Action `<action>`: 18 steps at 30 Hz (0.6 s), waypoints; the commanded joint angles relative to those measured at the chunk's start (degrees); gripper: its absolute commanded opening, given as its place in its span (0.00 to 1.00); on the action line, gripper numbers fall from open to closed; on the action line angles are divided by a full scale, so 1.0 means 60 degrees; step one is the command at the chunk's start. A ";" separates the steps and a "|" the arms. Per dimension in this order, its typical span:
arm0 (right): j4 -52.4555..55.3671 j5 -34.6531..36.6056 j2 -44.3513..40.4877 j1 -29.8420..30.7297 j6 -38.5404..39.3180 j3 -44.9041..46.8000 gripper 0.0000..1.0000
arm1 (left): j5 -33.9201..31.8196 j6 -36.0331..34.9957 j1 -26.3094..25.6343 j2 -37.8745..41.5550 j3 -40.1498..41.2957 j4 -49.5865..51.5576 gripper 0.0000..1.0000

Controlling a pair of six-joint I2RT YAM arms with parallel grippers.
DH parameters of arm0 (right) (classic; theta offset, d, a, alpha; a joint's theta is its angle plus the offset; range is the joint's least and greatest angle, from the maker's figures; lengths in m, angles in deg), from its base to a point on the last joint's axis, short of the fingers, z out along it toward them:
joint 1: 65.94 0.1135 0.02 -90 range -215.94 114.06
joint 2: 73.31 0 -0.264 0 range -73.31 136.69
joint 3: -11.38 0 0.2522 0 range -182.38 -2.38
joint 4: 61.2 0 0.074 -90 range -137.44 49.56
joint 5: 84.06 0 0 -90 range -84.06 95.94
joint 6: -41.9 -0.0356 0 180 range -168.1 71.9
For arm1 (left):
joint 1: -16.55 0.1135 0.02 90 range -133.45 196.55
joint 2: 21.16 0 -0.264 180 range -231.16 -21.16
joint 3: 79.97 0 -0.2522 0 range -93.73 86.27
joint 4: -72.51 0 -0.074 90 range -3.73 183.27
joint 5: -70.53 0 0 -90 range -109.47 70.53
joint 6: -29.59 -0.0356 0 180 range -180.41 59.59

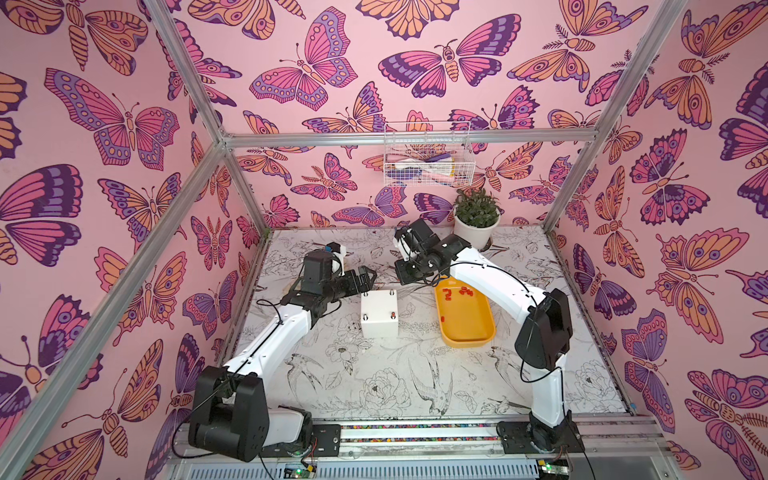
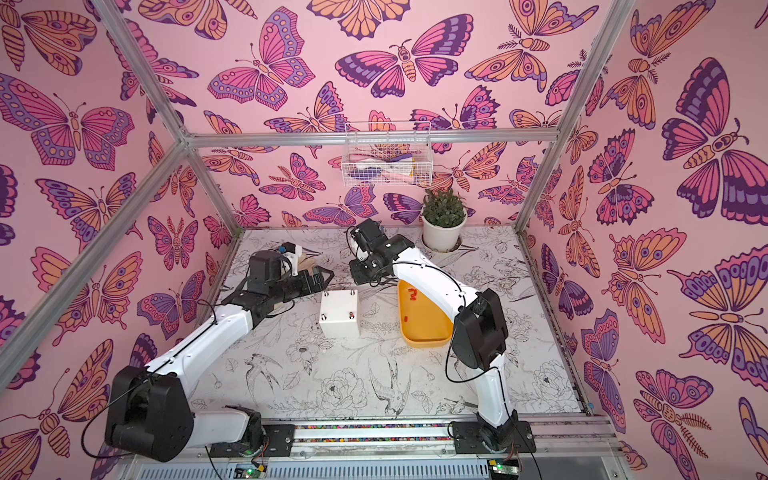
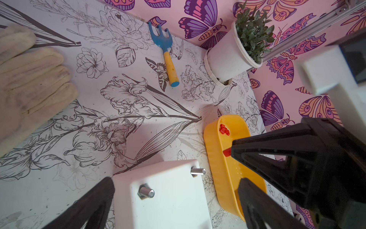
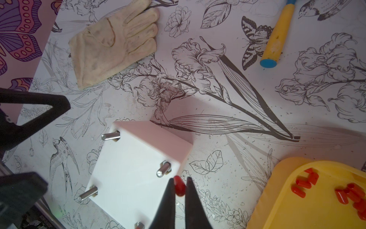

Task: Cover the protruding screws with screw protection sleeves
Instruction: Attach the screw protection sleeve to the screw.

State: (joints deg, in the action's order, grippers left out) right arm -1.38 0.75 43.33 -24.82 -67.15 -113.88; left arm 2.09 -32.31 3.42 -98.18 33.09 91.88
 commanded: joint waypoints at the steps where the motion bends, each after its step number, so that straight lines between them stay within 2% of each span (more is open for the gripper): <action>1: 0.0180 -0.0125 0.0270 0.0153 0.0033 -0.0340 0.13 | 0.0192 -0.0098 0.0067 -0.0054 0.0105 -0.0158 1.00; 18: 0.0262 -0.0263 0.0494 0.0302 0.0073 -0.0444 0.13 | 0.0221 -0.0059 0.0093 -0.0040 0.0135 -0.0182 1.00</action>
State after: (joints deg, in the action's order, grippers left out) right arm -1.07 -0.17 45.53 -23.68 -67.13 -114.95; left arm 2.20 -32.29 3.53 -98.18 33.09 91.88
